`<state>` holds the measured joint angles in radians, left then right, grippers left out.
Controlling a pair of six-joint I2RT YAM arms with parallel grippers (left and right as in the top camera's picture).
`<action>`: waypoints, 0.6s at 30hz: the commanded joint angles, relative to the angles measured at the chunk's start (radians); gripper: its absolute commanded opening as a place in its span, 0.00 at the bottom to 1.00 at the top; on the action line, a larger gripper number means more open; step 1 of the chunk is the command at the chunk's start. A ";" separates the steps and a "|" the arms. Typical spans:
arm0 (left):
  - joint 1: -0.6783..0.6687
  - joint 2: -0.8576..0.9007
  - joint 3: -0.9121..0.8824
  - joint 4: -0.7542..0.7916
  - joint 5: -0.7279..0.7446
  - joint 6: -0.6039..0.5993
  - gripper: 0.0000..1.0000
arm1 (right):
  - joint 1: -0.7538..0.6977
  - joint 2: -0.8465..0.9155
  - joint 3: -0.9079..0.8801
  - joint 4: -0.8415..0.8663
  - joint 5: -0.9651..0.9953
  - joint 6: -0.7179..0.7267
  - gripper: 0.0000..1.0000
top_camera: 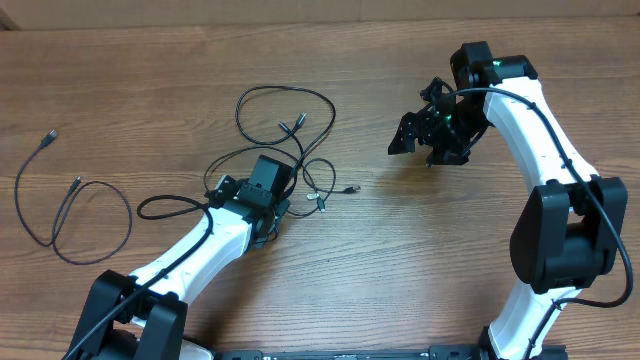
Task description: Untangle cables
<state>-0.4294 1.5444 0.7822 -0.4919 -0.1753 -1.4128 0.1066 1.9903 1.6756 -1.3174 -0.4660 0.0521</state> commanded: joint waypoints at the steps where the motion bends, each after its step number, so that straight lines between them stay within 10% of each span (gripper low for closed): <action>1: 0.005 0.004 -0.008 0.011 -0.046 -0.031 0.45 | 0.006 -0.015 0.012 0.003 0.002 0.000 0.86; 8: 0.005 -0.024 0.029 0.029 -0.024 0.138 0.04 | 0.006 -0.015 0.012 0.004 0.003 -0.005 0.86; 18: 0.002 -0.220 0.239 0.005 0.156 0.634 0.04 | 0.006 -0.015 0.012 0.029 0.006 -0.021 0.87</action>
<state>-0.4294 1.4040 0.9428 -0.4717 -0.0841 -0.9649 0.1066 1.9903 1.6756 -1.2972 -0.4637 0.0509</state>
